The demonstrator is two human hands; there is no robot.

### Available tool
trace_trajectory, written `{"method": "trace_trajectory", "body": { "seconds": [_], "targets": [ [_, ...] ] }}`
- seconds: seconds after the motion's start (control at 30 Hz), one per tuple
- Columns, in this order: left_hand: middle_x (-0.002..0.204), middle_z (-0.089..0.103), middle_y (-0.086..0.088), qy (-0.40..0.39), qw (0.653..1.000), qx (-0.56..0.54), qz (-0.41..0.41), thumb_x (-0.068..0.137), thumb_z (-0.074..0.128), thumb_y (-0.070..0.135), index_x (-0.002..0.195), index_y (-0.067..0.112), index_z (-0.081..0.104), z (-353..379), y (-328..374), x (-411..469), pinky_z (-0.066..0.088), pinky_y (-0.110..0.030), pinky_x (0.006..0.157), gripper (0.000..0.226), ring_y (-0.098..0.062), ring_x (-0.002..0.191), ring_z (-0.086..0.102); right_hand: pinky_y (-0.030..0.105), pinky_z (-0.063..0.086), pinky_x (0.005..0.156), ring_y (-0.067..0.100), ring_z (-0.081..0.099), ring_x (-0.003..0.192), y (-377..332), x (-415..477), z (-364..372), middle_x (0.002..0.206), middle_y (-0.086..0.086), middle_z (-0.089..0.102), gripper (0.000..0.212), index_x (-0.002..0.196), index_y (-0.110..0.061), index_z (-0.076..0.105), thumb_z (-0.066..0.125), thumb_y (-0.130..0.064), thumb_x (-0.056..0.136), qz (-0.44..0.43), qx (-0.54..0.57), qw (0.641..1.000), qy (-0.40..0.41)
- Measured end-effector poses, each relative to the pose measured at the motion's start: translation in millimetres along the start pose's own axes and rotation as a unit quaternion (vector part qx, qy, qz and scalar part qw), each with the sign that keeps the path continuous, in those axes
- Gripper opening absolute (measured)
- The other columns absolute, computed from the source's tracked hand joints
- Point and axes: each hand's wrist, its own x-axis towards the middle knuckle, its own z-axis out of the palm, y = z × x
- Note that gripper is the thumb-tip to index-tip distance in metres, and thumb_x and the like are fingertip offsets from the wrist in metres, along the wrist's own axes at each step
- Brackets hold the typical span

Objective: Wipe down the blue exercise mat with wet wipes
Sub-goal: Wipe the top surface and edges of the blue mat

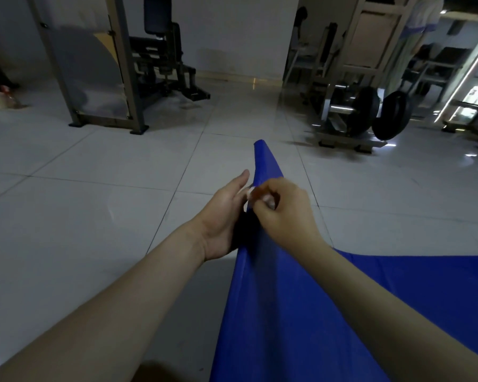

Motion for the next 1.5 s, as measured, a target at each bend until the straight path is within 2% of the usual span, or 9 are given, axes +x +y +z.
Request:
{"method": "trace_trajectory", "body": {
  "seconds": [0.13, 0.27, 0.47, 0.6, 0.77, 0.97, 1.13, 1.27, 1.5],
  "targets": [
    [0.14, 0.063, -0.006, -0.003, 0.999, -0.037, -0.007, 0.094, 0.035, 0.075, 0.143, 0.034, 0.054, -7.3, -3.3, 3.6, 0.038, -0.048, 0.117, 0.067, -0.028, 0.133, 0.057, 0.029, 0.055, 0.069, 0.008, 0.059, 0.079, -4.3, -50.0, 5.6, 0.09, -0.009, 0.06, 0.008, 0.095, -0.02, 0.073, 0.069, -0.018, 0.089, -0.085, 0.01, 0.992, -0.092],
    [0.136, 0.063, -0.015, 0.007, 1.0, -0.017, -0.023, 0.1, 0.031, 0.063, 0.137, 0.011, 0.062, -10.0, -8.4, 0.4, 0.043, -0.043, 0.112, 0.071, -0.032, 0.128, 0.059, 0.019, 0.049, 0.074, 0.005, 0.055, 0.085, 11.1, -12.2, 0.6, 0.1, -0.009, 0.054, 0.011, 0.105, -0.024, 0.07, 0.062, -0.021, 0.097, -0.063, -0.05, 0.996, -0.023],
    [0.081, 0.067, -0.007, 0.032, 0.999, -0.036, -0.014, 0.097, 0.033, 0.04, 0.085, 0.007, 0.072, -14.3, -11.8, 1.8, 0.049, -0.032, 0.074, 0.053, -0.019, 0.072, 0.063, 0.03, 0.053, 0.074, 0.01, 0.058, 0.083, 9.9, -12.4, 9.5, 0.095, -0.006, 0.061, 0.01, 0.102, -0.02, 0.073, 0.067, -0.024, 0.094, -0.051, -0.029, 0.998, -0.014],
    [0.114, 0.062, -0.016, 0.027, 0.996, -0.079, -0.022, 0.091, 0.035, 0.043, 0.129, 0.002, 0.061, -16.8, -11.8, 5.3, 0.042, -0.042, 0.109, 0.062, -0.03, 0.106, 0.059, 0.035, 0.055, 0.066, 0.012, 0.058, 0.077, -7.3, -54.7, 12.2, 0.09, -0.004, 0.059, 0.007, 0.093, -0.017, 0.072, 0.067, -0.019, 0.089, -0.133, -0.005, 0.985, -0.106],
    [0.082, 0.067, -0.005, 0.016, 0.999, -0.026, -0.011, 0.096, 0.035, 0.036, 0.089, 0.011, 0.07, -9.4, -11.8, 6.1, 0.052, -0.03, 0.075, 0.044, -0.018, 0.075, 0.063, 0.034, 0.055, 0.075, 0.011, 0.058, 0.085, 8.4, -22.7, 4.7, 0.099, -0.005, 0.059, 0.013, 0.105, -0.022, 0.072, 0.067, -0.026, 0.095, -0.092, -0.028, 0.995, -0.031],
    [0.097, 0.067, -0.005, 0.008, 0.999, -0.014, -0.049, 0.098, 0.04, 0.05, 0.116, 0.015, 0.066, -7.1, -11.3, 6.8, 0.051, -0.033, 0.086, 0.047, -0.019, 0.086, 0.065, 0.027, 0.05, 0.071, 0.009, 0.057, 0.083, 13.2, -18.4, 10.5, 0.094, -0.006, 0.059, 0.01, 0.101, -0.02, 0.071, 0.064, -0.025, 0.097, -0.043, -0.025, 0.999, -0.008],
    [0.1, 0.069, -0.006, 0.026, 0.997, -0.063, -0.044, 0.099, 0.04, 0.042, 0.112, 0.011, 0.069, -11.4, -14.2, 7.4, 0.053, -0.036, 0.09, 0.045, -0.021, 0.089, 0.067, 0.029, 0.054, 0.065, 0.011, 0.056, 0.079, -5.3, -60.2, 11.3, 0.094, -0.007, 0.055, 0.01, 0.097, -0.02, 0.071, 0.065, -0.018, 0.088, -0.142, -0.006, 0.983, -0.12],
    [0.08, 0.067, -0.005, 0.042, 0.999, -0.021, -0.023, 0.099, 0.04, 0.03, 0.086, 0.012, 0.07, -8.3, -20.1, 5.1, 0.05, -0.03, 0.077, 0.037, -0.017, 0.075, 0.064, 0.021, 0.049, 0.071, 0.007, 0.056, 0.086, 8.1, -32.7, 3.9, 0.1, -0.008, 0.057, 0.011, 0.103, -0.023, 0.069, 0.066, -0.019, 0.093, -0.101, -0.031, 0.993, -0.047],
    [0.1, 0.073, -0.012, 0.106, 0.993, -0.001, -0.051, 0.1, 0.042, 0.03, 0.106, 0.009, 0.071, -14.4, -15.8, 7.4, 0.052, -0.036, 0.092, 0.036, -0.022, 0.088, 0.068, 0.035, 0.056, 0.07, 0.009, 0.059, 0.078, 6.3, -37.9, 11.3, 0.088, -0.007, 0.063, 0.006, 0.094, -0.02, 0.074, 0.069, -0.02, 0.091, -0.066, -0.01, 0.995, -0.074]
  ]
}}
